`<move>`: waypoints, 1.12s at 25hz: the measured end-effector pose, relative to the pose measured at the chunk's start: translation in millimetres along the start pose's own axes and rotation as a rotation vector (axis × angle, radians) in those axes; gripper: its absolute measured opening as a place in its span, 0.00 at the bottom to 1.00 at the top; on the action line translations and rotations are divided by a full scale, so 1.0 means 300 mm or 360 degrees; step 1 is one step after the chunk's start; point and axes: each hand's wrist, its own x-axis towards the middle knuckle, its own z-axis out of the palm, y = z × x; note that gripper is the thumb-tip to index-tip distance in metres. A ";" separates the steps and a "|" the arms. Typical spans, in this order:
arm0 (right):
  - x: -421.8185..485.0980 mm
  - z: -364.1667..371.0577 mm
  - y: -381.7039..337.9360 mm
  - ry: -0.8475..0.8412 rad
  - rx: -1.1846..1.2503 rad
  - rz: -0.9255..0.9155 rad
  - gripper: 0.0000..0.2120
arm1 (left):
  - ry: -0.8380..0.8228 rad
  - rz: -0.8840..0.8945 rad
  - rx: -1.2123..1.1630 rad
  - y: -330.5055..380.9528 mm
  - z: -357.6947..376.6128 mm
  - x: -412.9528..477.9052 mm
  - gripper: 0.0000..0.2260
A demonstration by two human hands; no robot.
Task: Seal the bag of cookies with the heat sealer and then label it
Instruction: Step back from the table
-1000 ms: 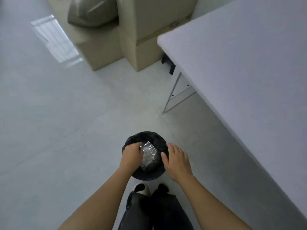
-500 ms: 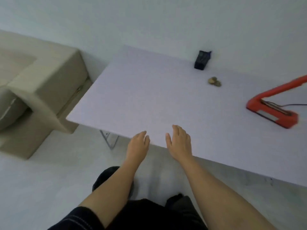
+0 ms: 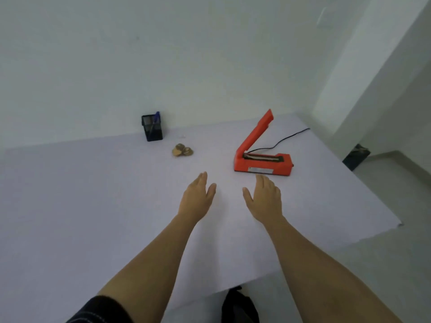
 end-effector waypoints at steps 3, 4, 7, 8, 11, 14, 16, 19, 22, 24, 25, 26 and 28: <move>0.285 0.013 0.215 -0.0046 -0.0019 0.0051 0.29 | -0.0005 -0.0033 -0.0022 0.103 0.146 0.288 0.24; 0.356 0.014 0.277 -0.0058 -0.0015 0.0057 0.30 | -0.0022 -0.0057 -0.0021 0.121 0.190 0.357 0.24; 0.540 0.036 0.471 -0.0206 -0.0038 0.0131 0.36 | -0.0126 -0.0158 -0.0012 0.156 0.321 0.522 0.26; 0.591 0.045 0.531 -0.0293 -0.0056 0.0160 0.39 | -0.0161 -0.0178 -0.0030 0.163 0.356 0.566 0.27; 0.712 0.067 0.659 -0.0580 -0.0234 0.0133 0.49 | -0.0256 -0.0210 -0.0118 0.168 0.438 0.652 0.32; 0.800 0.105 0.715 -0.0682 -0.0149 -0.0029 0.48 | -0.0258 -0.0214 -0.0183 0.156 0.487 0.693 0.35; 0.878 0.137 0.730 -0.0701 -0.0048 -0.0075 0.50 | -0.0214 -0.0170 -0.0171 0.142 0.510 0.736 0.35; 1.050 0.204 0.726 -0.0694 0.0061 -0.0172 0.49 | -0.0098 -0.0145 -0.0107 0.122 0.525 0.851 0.32; 1.255 0.260 0.693 -0.0640 0.0147 -0.0196 0.46 | 0.0001 -0.0189 -0.0099 0.104 0.521 0.990 0.33; 1.386 0.299 0.666 -0.0617 0.0136 -0.0263 0.49 | 0.0058 -0.0199 -0.0110 0.084 0.510 1.097 0.33; 1.443 0.312 0.649 -0.0615 0.0126 -0.0295 0.50 | 0.0086 -0.0191 -0.0111 0.075 0.500 1.154 0.33; 1.495 0.320 0.632 -0.0617 0.0117 -0.0289 0.51 | 0.0103 -0.0190 -0.0110 0.065 0.492 1.211 0.33; 1.584 0.340 0.611 -0.0599 0.0118 -0.0284 0.50 | 0.0123 -0.0186 -0.0118 0.046 0.480 1.309 0.33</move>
